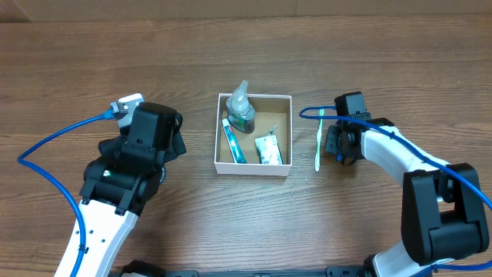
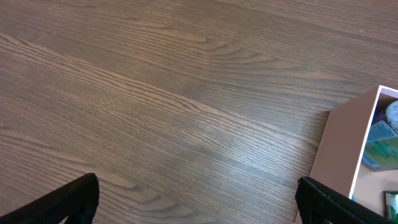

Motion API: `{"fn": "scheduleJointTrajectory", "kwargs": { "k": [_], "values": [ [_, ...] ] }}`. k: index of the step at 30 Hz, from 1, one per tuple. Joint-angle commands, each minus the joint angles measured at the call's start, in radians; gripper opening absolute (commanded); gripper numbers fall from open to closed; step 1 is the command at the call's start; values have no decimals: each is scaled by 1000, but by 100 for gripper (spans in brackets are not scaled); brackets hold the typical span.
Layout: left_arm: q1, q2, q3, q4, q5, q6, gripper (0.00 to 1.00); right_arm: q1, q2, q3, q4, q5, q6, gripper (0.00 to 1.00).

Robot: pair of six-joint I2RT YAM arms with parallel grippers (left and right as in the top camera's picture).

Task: Pack container
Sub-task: 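Grasp the blue razor with the right gripper and place it in the box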

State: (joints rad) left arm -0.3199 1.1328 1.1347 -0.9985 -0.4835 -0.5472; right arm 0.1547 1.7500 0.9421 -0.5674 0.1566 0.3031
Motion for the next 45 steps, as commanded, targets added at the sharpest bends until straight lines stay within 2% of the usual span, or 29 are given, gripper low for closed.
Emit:
{"fn": "scheduleJointTrajectory", "kwargs": {
  "k": [1, 12, 20, 29, 38, 40, 41, 43, 44, 45],
  "values": [
    [5, 4, 14, 4, -13, 9, 100, -3, -82, 30, -29, -1, 5, 11],
    [5, 4, 14, 4, -14, 9, 100, 25, -388, 80, -216, -10, 12, 11],
    [5, 4, 14, 4, -13, 9, 100, 208, -559, 80, -260, -24, 146, 11],
    [5, 4, 14, 4, -13, 9, 100, 463, -506, 79, -131, -19, 268, 11],
    [5, 4, 14, 5, -13, 9, 100, 520, -278, 79, 35, -27, 273, 13],
    [5, 4, 14, 4, -13, 9, 100, 519, -252, 79, 52, -31, 273, 16],
    [5, 4, 14, 4, -14, 9, 100, 519, -250, 79, 58, -36, 272, 20],
    [5, 4, 14, 4, -13, 9, 100, 519, -251, 80, 68, -50, 265, 55],
    [5, 4, 14, 5, -13, 9, 100, 519, -251, 81, 71, -63, 237, 65],
    [5, 4, 14, 4, -13, 9, 100, 519, -255, 83, 73, -79, 197, 70]
  ]
}}
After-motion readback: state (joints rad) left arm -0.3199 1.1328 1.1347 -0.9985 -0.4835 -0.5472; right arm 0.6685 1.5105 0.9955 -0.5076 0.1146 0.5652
